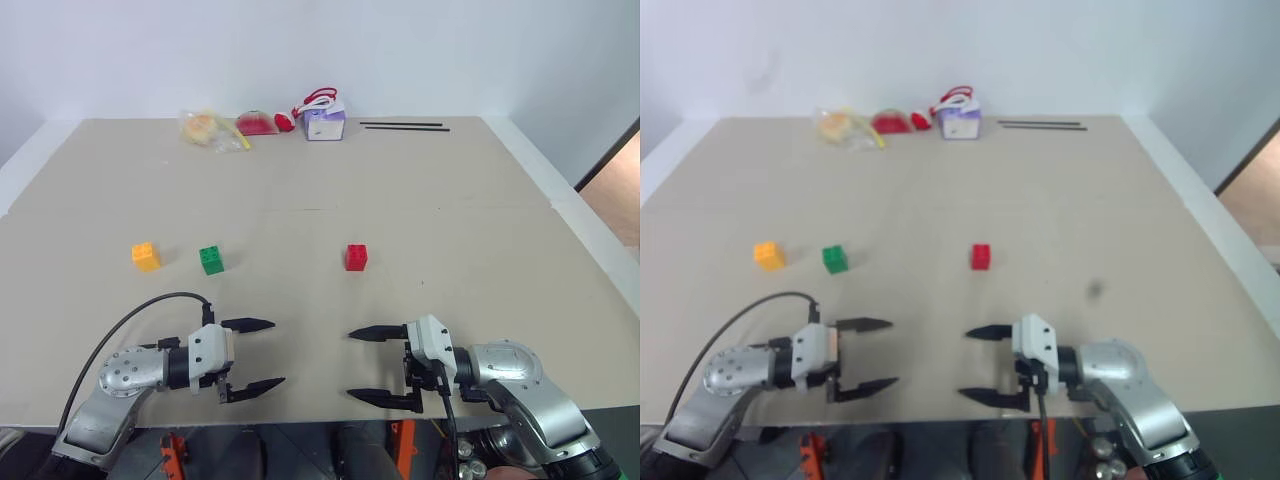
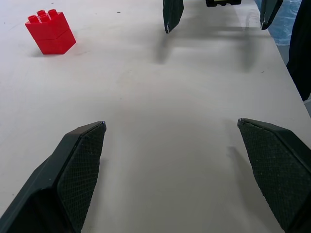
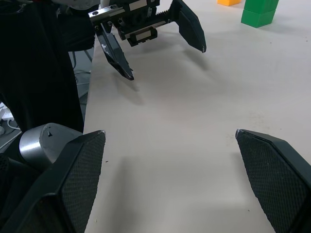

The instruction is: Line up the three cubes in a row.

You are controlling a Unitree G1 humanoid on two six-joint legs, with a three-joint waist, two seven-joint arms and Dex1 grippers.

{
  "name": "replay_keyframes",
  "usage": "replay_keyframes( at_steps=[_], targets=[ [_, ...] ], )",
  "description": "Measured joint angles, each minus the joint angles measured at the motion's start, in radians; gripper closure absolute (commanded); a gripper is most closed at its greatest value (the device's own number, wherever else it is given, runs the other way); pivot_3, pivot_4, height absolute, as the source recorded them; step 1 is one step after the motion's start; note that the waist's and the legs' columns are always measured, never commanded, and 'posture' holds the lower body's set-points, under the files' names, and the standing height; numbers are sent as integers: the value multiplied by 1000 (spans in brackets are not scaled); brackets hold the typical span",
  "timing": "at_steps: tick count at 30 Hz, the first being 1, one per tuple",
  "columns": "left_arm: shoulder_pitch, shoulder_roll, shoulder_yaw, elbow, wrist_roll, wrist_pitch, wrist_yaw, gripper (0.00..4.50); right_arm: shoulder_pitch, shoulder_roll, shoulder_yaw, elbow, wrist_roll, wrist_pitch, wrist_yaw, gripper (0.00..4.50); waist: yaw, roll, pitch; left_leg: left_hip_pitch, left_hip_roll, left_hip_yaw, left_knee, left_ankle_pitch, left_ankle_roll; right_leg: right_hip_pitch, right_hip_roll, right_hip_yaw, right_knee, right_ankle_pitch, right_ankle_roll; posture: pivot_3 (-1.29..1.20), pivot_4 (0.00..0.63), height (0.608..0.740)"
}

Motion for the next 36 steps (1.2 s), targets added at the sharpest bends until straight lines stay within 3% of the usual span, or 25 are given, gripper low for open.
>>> replay_keyframes(
  at_steps=[21, 26, 32, 36],
  targets=[
    [32, 35, -1, -3, -46, 8, -81, 0, 30, -3, -4, -12, 2, 2, 0, 60, 0, 0, 0, 0, 1, 1, 0, 0, 1, 0, 1, 0, 0, 0, -2, 0, 150, 740],
    [-19, -27, 86, -28, -154, 202, 87, 0, -24, 103, -144, -21, 71, 103, -220, 60, 0, -1, 0, 0, 2, 0, 2, 2, 3, 0, 2, 0, 2, 2, -3, 0, 150, 740],
    [-170, -115, 159, -82, -203, 338, 298, 0, -129, 331, -266, -79, 15, 286, -737, 60, 0, 0, 0, 0, 3, 0, 2, 5, 3, -1, 6, 2, 2, 7, -1, 0, 150, 740],
    [-190, -140, 149, -107, -169, 345, 354, 0, -161, 422, -284, -145, -52, 452, -990, 60, -2, 1, 0, -1, 4, 1, 1, 5, 3, -3, 7, 4, 2, 7, -2, 0, 150, 740]
  ],
)
